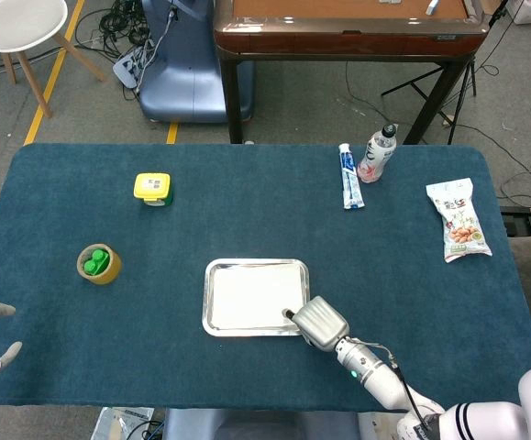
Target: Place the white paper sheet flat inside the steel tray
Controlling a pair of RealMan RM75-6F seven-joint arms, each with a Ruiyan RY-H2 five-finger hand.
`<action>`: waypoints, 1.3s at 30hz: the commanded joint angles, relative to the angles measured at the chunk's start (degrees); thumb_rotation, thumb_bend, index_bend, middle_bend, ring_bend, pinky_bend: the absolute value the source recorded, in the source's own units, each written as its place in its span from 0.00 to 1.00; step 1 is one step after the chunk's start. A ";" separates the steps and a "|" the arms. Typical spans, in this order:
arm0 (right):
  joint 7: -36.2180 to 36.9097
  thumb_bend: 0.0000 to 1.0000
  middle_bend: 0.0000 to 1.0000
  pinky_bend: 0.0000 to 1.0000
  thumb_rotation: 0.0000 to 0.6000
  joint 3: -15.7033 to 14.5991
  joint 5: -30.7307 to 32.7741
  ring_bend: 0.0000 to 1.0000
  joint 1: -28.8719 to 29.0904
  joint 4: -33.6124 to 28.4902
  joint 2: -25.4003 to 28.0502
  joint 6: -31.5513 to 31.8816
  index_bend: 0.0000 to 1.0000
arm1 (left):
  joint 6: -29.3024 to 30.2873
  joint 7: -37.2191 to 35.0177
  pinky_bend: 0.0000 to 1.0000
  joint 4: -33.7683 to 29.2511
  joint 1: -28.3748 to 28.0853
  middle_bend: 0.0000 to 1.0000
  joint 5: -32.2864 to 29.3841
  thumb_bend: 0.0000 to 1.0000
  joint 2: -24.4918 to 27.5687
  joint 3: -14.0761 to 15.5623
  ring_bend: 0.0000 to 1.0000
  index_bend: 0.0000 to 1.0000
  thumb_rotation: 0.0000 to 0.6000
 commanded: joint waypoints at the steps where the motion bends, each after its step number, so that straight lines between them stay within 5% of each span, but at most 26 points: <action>1: -0.11 1.00 1.00 1.00 1.00 -0.07 0.06 1.00 0.01 0.22 -0.28 -0.21 0.30 | 0.00 -0.01 0.46 0.02 -0.01 0.37 -0.02 0.19 0.00 -0.02 0.29 0.39 1.00; 39: -1.46 1.00 1.00 1.00 1.00 0.86 3.19 1.00 -0.39 2.40 -4.81 -0.30 0.30 | 0.36 -0.50 0.46 -0.02 0.17 0.37 0.03 0.19 0.31 -0.08 0.29 0.39 1.00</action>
